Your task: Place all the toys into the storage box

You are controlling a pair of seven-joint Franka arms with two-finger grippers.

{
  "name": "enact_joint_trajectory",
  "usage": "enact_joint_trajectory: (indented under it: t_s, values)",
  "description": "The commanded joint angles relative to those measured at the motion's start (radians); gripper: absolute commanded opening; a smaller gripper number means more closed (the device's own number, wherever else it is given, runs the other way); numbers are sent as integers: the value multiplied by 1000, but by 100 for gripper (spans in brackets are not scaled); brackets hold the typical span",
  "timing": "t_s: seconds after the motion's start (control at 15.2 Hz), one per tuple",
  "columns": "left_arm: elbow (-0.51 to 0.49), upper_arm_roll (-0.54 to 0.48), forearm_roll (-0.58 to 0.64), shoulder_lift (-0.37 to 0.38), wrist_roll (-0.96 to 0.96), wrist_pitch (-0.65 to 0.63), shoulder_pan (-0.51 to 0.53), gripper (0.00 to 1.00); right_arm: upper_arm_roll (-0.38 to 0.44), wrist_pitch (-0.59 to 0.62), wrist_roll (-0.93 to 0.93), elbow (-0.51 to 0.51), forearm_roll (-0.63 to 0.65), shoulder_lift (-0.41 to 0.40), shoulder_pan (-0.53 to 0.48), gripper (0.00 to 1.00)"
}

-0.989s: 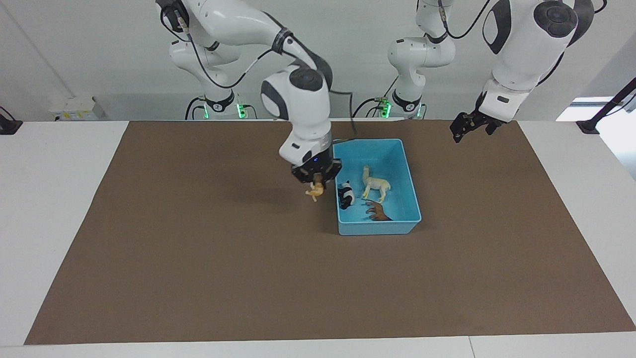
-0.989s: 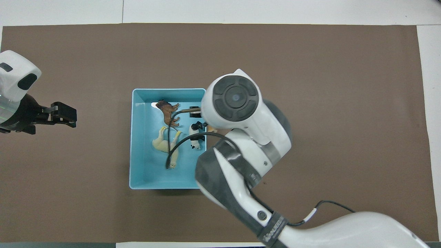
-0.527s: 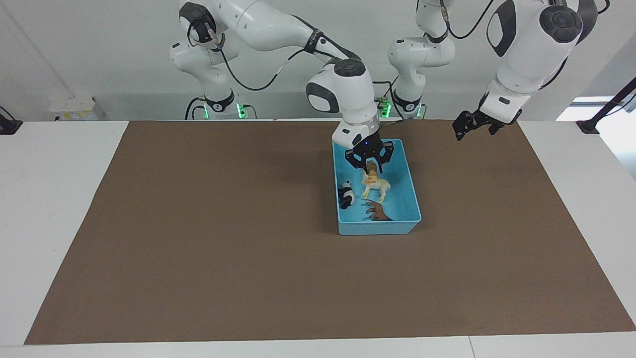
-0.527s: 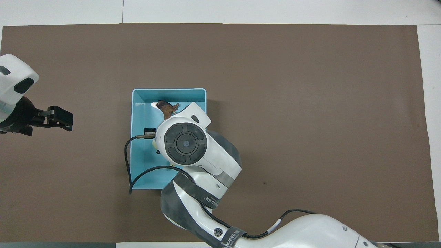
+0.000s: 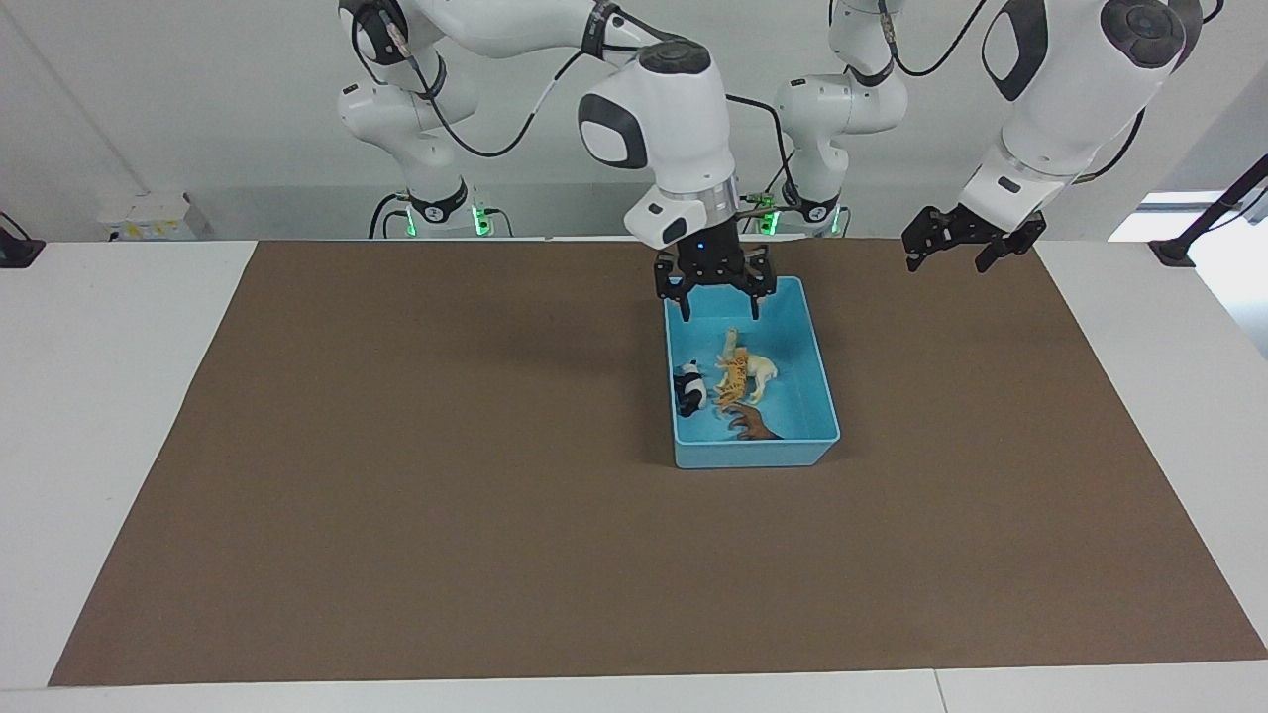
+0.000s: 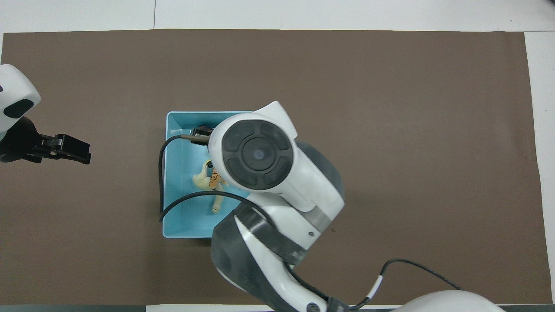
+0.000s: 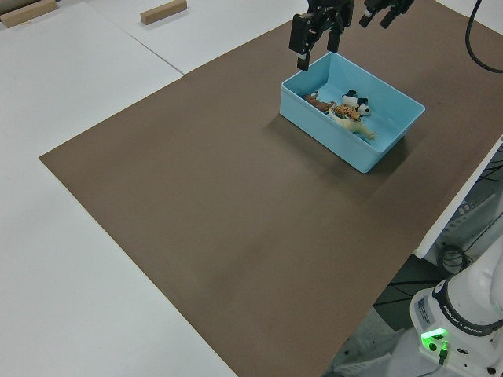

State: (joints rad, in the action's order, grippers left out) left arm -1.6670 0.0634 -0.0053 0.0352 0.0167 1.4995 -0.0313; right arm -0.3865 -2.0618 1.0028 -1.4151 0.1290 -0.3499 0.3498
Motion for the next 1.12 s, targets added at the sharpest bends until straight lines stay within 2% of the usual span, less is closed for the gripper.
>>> enact_joint_trajectory:
  t_s: [0.0,0.2,0.33,0.53,0.73,0.86,1.05]
  values:
    - [33,4,-16,-17,23,-33,4,100,-11,60,-251,-25,-2,66,-173,100]
    - [30,10,-15,-18,16,-33,-7,100,-9,124,-653,-34,-3,89,-334,100]
    - [32,10,-10,-21,12,-22,-16,100,-9,161,-730,-38,-2,98,-428,100]
    - [30,10,-10,-18,12,-22,-18,100,-8,257,-771,-36,-2,112,-512,100]
    - [29,12,-10,-17,12,-19,-21,100,60,435,-866,-34,-18,169,-526,100]
    - [20,12,-10,-17,12,28,-21,100,86,541,-911,-38,-23,218,-522,100]
    - [3,13,-28,-14,-9,79,-19,100,202,601,-911,-89,-77,310,-455,100]
